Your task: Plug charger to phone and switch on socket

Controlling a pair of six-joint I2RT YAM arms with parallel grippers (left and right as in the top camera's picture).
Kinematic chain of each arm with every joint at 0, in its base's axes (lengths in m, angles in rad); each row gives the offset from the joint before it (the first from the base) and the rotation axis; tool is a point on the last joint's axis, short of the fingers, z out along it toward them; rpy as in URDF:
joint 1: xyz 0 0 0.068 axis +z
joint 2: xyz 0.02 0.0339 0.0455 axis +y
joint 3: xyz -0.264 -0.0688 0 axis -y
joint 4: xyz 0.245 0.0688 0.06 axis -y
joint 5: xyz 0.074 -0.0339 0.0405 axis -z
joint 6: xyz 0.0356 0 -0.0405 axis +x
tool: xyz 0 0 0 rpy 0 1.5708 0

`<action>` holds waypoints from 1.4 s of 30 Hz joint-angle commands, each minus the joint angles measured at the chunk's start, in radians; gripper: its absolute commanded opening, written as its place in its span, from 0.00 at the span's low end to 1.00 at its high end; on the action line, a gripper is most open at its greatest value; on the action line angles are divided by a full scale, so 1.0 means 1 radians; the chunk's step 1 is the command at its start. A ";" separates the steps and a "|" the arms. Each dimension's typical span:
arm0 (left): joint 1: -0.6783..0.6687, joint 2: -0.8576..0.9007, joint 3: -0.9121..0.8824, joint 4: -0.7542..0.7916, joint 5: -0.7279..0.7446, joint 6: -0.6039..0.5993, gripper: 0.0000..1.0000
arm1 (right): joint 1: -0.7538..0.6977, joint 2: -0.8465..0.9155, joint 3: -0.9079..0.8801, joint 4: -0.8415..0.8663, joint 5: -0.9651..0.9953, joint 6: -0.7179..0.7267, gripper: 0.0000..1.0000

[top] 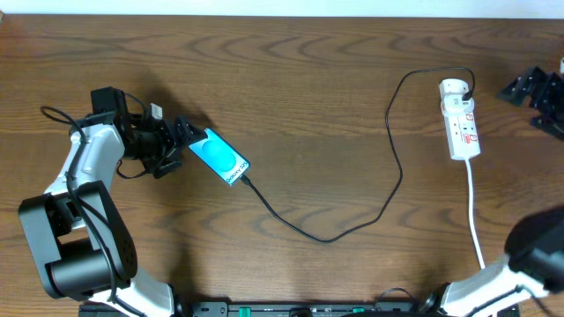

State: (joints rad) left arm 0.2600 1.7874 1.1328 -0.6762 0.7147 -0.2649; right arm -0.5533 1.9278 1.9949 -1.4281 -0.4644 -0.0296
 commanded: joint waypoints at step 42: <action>-0.002 -0.024 -0.012 0.004 -0.009 0.002 0.92 | 0.117 0.513 0.245 0.139 -0.040 -0.331 0.99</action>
State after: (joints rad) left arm 0.2600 1.7859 1.1328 -0.6727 0.7147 -0.2649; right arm -0.4599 2.4313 2.2261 -1.2930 -0.4797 -0.3485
